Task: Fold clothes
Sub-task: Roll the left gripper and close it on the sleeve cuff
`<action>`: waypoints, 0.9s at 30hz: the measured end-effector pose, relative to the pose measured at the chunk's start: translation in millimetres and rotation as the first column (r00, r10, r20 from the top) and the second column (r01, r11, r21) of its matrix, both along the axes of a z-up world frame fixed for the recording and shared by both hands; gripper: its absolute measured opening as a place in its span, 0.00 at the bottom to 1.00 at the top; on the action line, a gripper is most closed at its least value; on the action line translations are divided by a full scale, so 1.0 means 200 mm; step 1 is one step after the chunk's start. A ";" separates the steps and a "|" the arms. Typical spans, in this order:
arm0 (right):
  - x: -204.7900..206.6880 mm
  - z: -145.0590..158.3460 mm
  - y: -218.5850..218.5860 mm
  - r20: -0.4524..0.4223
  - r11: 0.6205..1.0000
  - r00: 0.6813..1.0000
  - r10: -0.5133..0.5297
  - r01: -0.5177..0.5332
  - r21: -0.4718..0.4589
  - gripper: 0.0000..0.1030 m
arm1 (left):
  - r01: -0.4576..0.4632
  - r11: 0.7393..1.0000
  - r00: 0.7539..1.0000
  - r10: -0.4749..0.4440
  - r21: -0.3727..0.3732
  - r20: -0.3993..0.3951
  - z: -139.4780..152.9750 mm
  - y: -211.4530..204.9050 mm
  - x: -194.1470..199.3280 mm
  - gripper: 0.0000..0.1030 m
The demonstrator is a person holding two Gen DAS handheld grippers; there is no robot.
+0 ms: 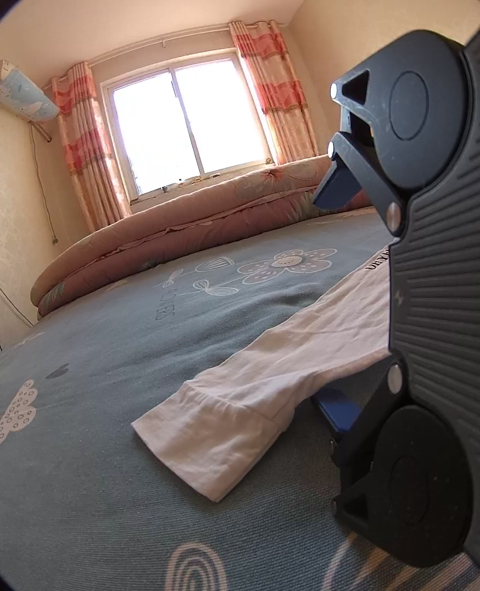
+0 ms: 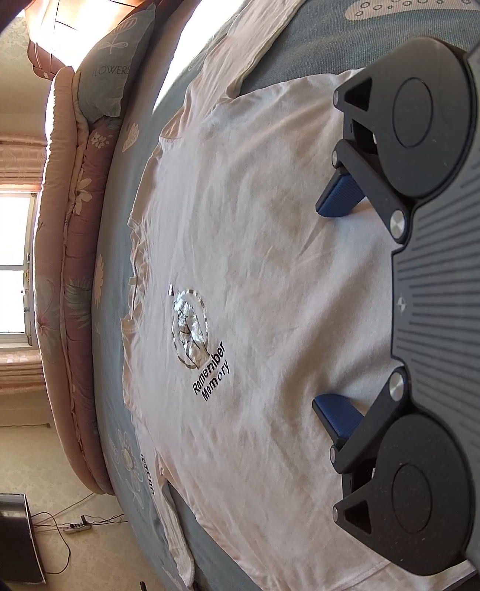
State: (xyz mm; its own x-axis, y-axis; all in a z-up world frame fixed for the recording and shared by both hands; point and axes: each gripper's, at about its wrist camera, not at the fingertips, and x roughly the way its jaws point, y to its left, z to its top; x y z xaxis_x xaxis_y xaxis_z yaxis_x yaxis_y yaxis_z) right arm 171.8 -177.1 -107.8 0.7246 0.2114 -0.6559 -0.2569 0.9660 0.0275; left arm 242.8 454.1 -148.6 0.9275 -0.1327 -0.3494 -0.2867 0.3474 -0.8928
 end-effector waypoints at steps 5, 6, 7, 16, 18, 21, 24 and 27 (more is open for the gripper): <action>0.00 0.00 0.00 0.003 1.000 1.000 0.001 -0.001 0.001 1.00 | -0.059 0.997 0.998 0.061 0.047 -0.022 0.05 0.00 0.04 0.99; 0.00 0.00 0.00 0.003 1.000 1.000 0.001 -0.001 0.001 1.00 | -0.130 0.987 0.992 0.130 0.090 0.001 0.08 0.00 0.01 0.99; 0.00 0.00 0.00 0.003 1.000 1.000 0.001 -0.001 0.001 1.00 | -0.166 0.982 0.986 0.164 0.089 0.027 0.08 0.00 -0.01 0.99; 0.00 0.00 -0.01 0.007 1.000 1.000 0.006 -0.006 0.003 1.00 | -0.156 0.983 0.988 0.155 0.095 0.013 0.03 -0.03 0.05 0.99; 0.00 0.00 0.00 0.007 1.000 1.000 0.006 -0.006 0.003 1.00 | -0.219 0.974 0.976 0.218 0.055 0.026 0.02 -0.01 0.04 0.99; 0.00 0.00 0.00 0.009 1.000 1.000 0.007 -0.007 0.003 1.00 | -0.173 0.977 0.985 0.175 0.122 0.002 0.05 -0.01 0.10 0.99; 0.00 0.00 -0.01 0.009 1.000 1.000 0.009 -0.009 0.003 1.00 | -0.231 0.970 0.972 0.228 0.080 0.050 0.03 0.02 0.08 0.99; 0.00 0.00 -0.01 0.010 1.000 1.000 0.010 -0.010 0.003 1.00 | -0.207 0.976 0.977 0.203 0.067 0.067 0.05 0.03 0.10 0.99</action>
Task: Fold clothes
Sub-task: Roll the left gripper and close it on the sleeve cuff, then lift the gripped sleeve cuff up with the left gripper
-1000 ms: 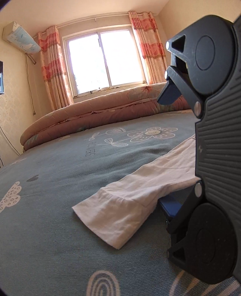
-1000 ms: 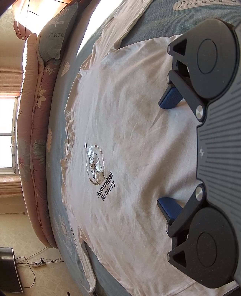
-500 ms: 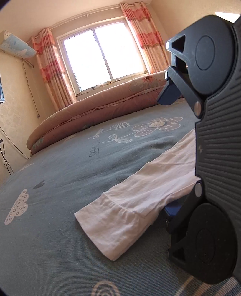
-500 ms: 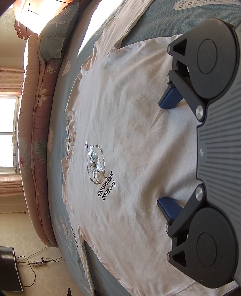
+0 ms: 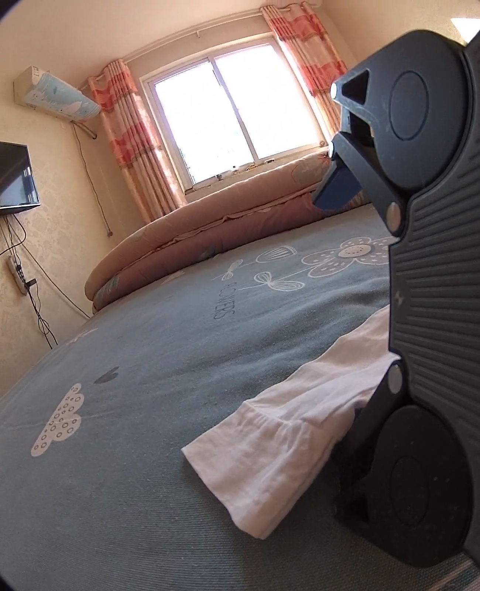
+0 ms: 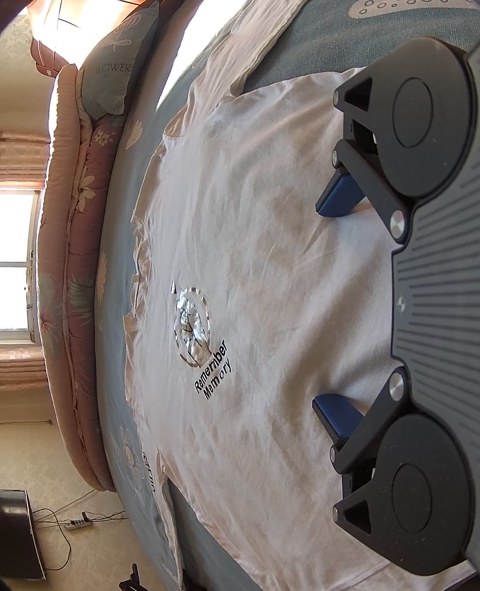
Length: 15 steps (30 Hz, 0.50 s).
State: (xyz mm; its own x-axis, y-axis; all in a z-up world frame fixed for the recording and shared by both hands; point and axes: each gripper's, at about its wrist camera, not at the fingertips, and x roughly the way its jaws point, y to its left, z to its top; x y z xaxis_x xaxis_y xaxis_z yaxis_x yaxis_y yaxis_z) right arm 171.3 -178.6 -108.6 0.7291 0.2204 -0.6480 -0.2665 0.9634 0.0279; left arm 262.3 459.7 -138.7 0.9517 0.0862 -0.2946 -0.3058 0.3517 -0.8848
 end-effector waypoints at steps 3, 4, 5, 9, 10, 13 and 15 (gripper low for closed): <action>0.00 0.00 0.00 0.001 1.000 1.000 0.002 -0.002 0.001 1.00 | -0.002 1.000 0.997 0.004 -0.026 0.073 0.02 0.01 -0.03 0.99; 0.00 0.00 0.00 0.001 1.000 1.000 0.003 -0.003 0.001 1.00 | 0.006 1.000 0.997 -0.004 -0.027 0.083 0.04 0.00 -0.03 0.99; 0.00 0.00 0.00 0.002 1.000 1.000 0.003 -0.003 0.001 1.00 | 0.018 1.000 0.996 -0.016 -0.019 0.084 0.05 0.00 -0.02 0.99; 0.00 0.00 0.00 0.004 1.000 1.000 0.004 -0.004 0.000 1.00 | 0.058 0.998 0.993 -0.058 0.007 0.104 0.13 -0.05 0.00 0.99; 0.00 0.00 0.00 0.004 1.000 1.000 0.004 -0.004 -0.001 1.00 | 0.068 0.998 0.991 -0.068 0.007 0.111 0.15 -0.06 0.01 0.99; 0.00 0.01 0.01 0.006 1.000 1.000 0.010 -0.010 -0.012 1.00 | 0.093 0.995 0.988 -0.095 0.028 0.118 0.22 -0.11 0.03 0.99; -0.01 0.02 0.02 0.012 1.000 1.000 0.025 -0.025 -0.019 1.00 | 0.116 0.993 0.984 -0.119 0.034 0.129 0.27 -0.15 0.04 0.99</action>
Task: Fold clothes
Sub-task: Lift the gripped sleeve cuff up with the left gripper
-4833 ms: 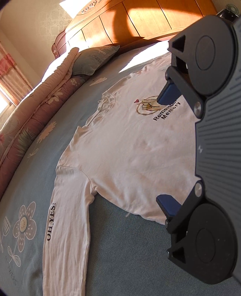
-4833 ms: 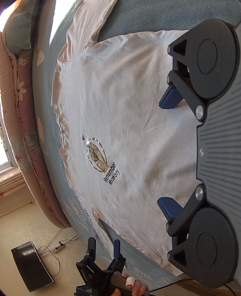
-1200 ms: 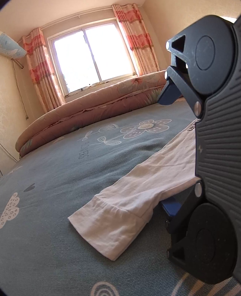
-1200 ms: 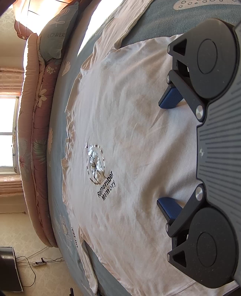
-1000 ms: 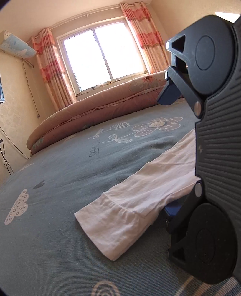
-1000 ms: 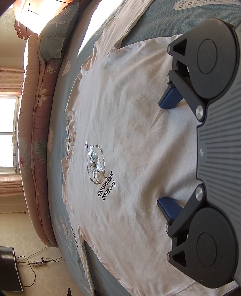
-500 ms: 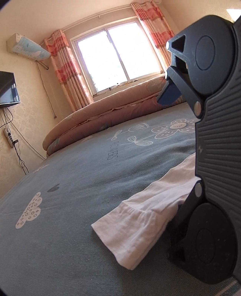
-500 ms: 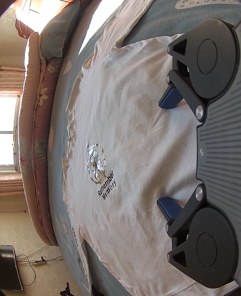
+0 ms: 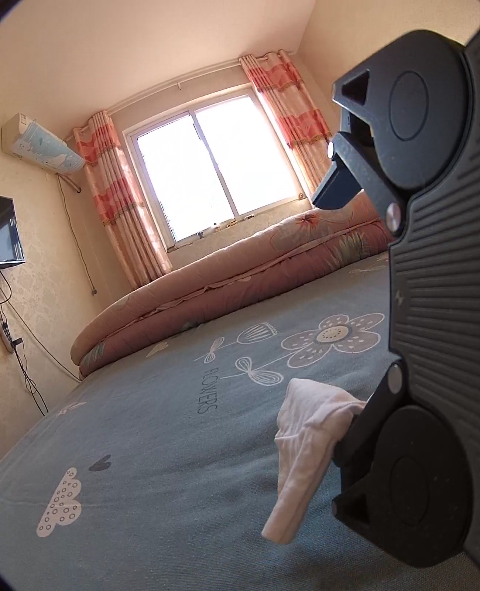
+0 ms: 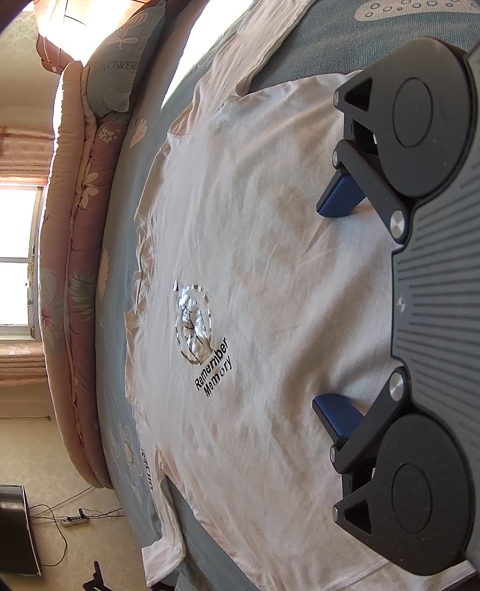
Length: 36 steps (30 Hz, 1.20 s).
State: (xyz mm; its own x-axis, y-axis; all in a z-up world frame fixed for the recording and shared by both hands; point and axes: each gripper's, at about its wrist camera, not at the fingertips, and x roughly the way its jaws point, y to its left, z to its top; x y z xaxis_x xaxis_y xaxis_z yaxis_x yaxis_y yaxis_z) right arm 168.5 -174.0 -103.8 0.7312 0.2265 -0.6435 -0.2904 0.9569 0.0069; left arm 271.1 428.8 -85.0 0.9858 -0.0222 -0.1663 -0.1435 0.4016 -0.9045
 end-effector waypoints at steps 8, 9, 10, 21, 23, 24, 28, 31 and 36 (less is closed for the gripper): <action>-0.12 0.08 0.14 0.016 0.982 0.982 0.187 -0.186 -0.008 1.00 | 0.082 0.995 0.997 -0.082 0.061 0.004 0.26 -0.23 0.08 0.99; -0.13 0.08 0.15 0.018 0.979 0.979 0.202 -0.201 -0.007 1.00 | 0.093 0.993 0.996 -0.093 0.069 0.004 0.30 -0.27 0.10 0.99; -0.15 0.09 0.15 0.020 0.976 0.976 0.218 -0.218 -0.002 1.00 | 0.103 0.992 0.995 -0.104 0.076 0.001 0.33 -0.31 0.12 0.99; -0.17 0.09 0.03 -0.130 0.950 0.946 0.298 -0.281 0.135 1.00 | 0.217 0.964 0.976 -0.214 0.152 -0.036 0.64 -0.74 0.31 0.99; -0.18 0.10 0.02 -0.148 0.950 0.943 0.297 -0.276 0.143 1.00 | 0.232 0.958 0.973 -0.228 0.167 -0.046 0.67 -0.82 0.34 0.99; -0.19 0.10 0.01 -0.153 0.950 0.943 0.296 -0.275 0.144 1.00 | 0.239 0.956 0.971 -0.234 0.173 -0.048 0.68 -0.87 0.36 0.99; -0.20 0.12 -0.01 -0.158 0.957 0.948 0.278 -0.258 0.134 1.00 | 0.267 0.945 0.964 -0.262 0.188 -0.051 0.72 -1.02 0.41 0.99; -0.21 0.12 -0.01 -0.158 0.960 0.949 0.273 -0.258 0.114 1.00 | 0.283 0.937 0.959 -0.278 0.205 -0.050 0.76 -1.11 0.43 0.99; -0.22 0.14 -0.02 -0.153 0.959 0.949 0.277 -0.262 0.111 1.00 | 0.311 0.923 0.950 -0.308 0.226 -0.048 0.83 -1.24 0.49 0.99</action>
